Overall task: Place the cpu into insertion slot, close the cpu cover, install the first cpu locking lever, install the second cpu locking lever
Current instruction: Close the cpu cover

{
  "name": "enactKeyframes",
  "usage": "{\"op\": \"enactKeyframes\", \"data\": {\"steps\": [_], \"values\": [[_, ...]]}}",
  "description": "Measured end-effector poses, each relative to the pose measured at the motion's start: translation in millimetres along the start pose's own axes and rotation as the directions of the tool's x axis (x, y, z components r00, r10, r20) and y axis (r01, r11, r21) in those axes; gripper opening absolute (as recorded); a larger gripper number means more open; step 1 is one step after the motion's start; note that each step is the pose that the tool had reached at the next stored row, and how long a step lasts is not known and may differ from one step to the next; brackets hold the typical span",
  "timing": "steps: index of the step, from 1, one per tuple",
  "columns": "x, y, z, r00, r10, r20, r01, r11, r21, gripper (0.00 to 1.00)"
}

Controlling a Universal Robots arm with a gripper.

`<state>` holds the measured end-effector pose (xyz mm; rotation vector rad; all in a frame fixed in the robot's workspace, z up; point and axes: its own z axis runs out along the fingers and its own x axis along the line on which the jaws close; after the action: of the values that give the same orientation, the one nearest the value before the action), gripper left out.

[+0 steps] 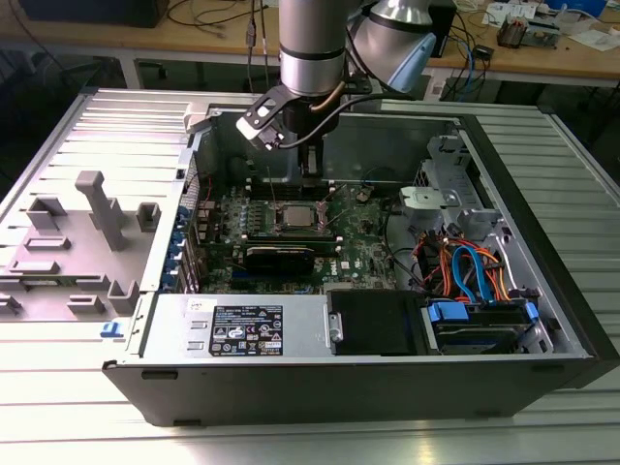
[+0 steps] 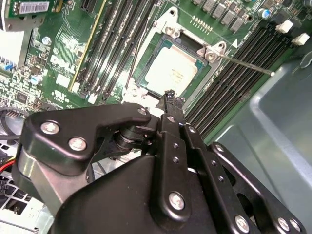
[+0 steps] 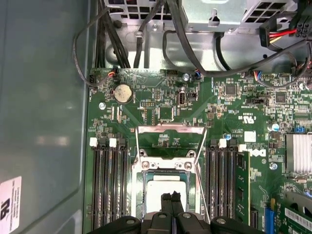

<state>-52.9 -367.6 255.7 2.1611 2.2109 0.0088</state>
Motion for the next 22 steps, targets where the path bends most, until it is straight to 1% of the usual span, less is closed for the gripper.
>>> {"op": "enactKeyframes", "data": {"steps": [3, 8, 10, 15, 22], "values": [[-0.1, 4.4, 0.2, 1.0, 0.0, -0.0001, 0.0, 1.0, 0.0, 0.11], [-0.1, 5.0, -0.5, 1.0, 0.0, 0.0001, 0.0, 1.0, 0.0001, 0.11], [-0.2, 5.1, -2.5, 1.0, 0.0, -0.0001, 0.0, 1.0, 0.0, 0.11], [-0.5, 5.4, -11.4, 1.0, 0.0, 0.0, 0.0, 1.0, 0.0, 0.11], [-0.5, 5.5, -12.2, 1.0, 0.0, -0.0001, 0.0, 1.0, 0.0, 0.11]]}}
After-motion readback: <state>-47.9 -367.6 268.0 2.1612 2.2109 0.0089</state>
